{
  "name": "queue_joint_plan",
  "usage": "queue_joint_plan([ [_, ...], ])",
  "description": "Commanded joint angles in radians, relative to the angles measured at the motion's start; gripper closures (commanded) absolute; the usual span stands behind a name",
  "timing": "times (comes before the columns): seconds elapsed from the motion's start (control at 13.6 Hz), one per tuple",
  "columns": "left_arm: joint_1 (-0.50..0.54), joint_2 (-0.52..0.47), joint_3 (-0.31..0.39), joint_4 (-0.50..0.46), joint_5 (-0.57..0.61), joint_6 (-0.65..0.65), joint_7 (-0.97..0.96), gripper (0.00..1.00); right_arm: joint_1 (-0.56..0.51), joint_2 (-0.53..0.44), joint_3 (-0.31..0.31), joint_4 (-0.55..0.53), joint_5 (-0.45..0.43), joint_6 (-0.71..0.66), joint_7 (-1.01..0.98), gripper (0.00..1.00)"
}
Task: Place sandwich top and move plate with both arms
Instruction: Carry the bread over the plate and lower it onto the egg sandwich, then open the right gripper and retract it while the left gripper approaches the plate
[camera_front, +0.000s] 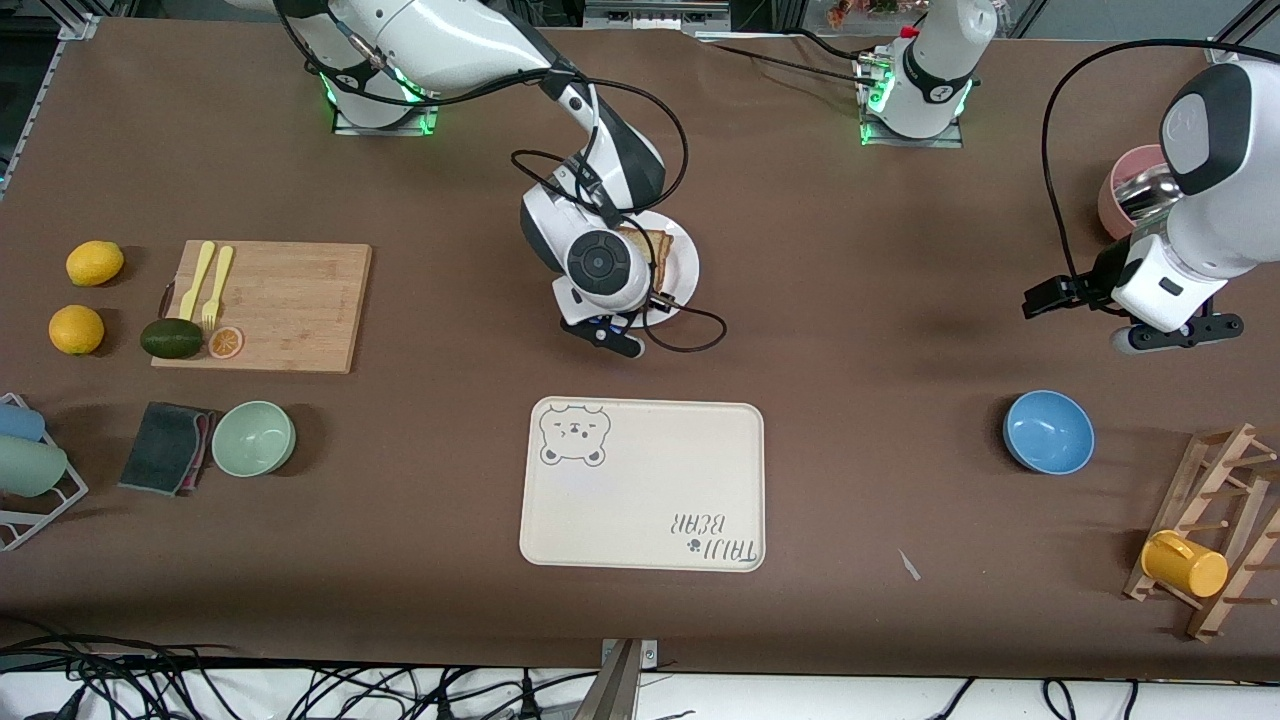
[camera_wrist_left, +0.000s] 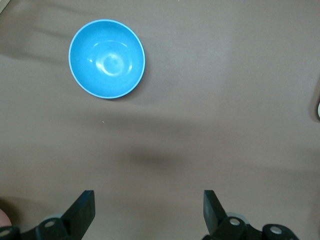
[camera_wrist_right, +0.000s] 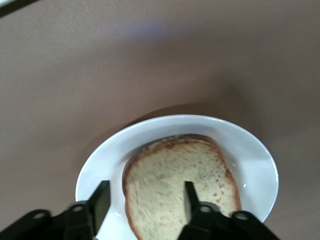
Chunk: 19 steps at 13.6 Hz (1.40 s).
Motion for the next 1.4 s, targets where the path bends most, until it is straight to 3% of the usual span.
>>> queue_joint_plan([
  [0.0, 0.005, -0.031, -0.005, -0.031, -0.026, 0.019, 0.024, 0.04, -0.014, -0.046, -0.015, 0.019, -0.026, -0.027, 0.010, 0.00],
  [0.29, 0.007, -0.039, -0.003, -0.048, -0.124, 0.062, 0.024, 0.06, -0.028, -0.133, -0.113, 0.019, -0.069, -0.180, -0.114, 0.00],
  [0.59, -0.007, -0.037, -0.038, -0.118, -0.158, 0.137, 0.025, 0.09, -0.028, -0.216, -0.274, 0.017, -0.115, -0.257, -0.315, 0.00],
  [0.88, 0.007, -0.025, -0.040, -0.182, -0.337, 0.162, 0.183, 0.10, -0.028, -0.262, -0.447, 0.017, -0.115, -0.275, -0.603, 0.00],
  [1.03, 0.016, -0.022, -0.040, -0.192, -0.447, 0.162, 0.260, 0.10, -0.028, -0.288, -0.521, 0.017, -0.114, -0.333, -0.709, 0.00],
  [1.18, -0.002, 0.008, -0.046, -0.201, -0.465, 0.165, 0.266, 0.10, -0.028, -0.316, -0.593, 0.017, -0.106, -0.356, -0.786, 0.00],
  [1.32, -0.004, 0.039, -0.064, -0.210, -0.590, 0.198, 0.353, 0.10, -0.030, -0.331, -0.649, 0.017, -0.110, -0.379, -0.922, 0.00],
])
